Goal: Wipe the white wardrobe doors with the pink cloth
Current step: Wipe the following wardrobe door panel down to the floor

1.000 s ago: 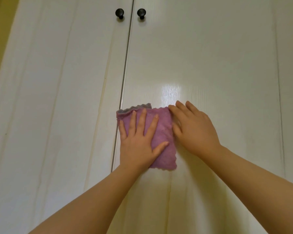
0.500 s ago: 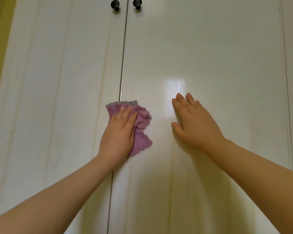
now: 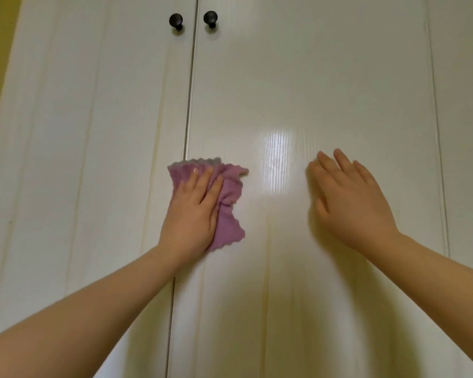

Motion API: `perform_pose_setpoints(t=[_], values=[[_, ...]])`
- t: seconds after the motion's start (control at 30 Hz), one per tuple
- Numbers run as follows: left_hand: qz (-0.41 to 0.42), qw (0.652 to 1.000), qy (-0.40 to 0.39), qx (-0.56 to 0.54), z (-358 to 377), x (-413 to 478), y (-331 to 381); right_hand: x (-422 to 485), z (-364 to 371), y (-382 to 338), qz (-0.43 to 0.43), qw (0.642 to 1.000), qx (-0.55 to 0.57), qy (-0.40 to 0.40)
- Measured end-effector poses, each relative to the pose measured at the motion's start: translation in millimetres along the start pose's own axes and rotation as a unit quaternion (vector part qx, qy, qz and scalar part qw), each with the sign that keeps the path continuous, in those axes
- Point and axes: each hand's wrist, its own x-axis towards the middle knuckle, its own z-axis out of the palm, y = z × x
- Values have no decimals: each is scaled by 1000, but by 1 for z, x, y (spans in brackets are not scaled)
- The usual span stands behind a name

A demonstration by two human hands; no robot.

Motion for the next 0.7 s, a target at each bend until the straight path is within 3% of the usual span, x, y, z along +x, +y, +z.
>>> perform_pose_setpoints(t=[0.1,0.2,0.23,0.37,0.4,0.53,0.6,0.7], values=[[129,990,-49,5,10,-60,24,-5,9,14,-4,999,-10,53],[282,954,-86,61,-2,-44,6,-12,8,17,-47,996,-35,73],[282,952,-83,80,-6,-23,-1,-13,7,17,-56,995,-35,78],[64,995,-18,78,-5,27,24,-16,8,16,-41,997,-22,65],[65,995,-28,67,3,13,38,-17,10,17,-37,997,-21,59],[269,957,-99,48,5,-36,42,-27,12,23,-49,998,-33,28],[282,951,-89,88,-2,-7,27,-29,5,26,-48,998,-23,25],[50,992,-89,80,-10,41,35,-28,-3,33,-15,998,-11,52]])
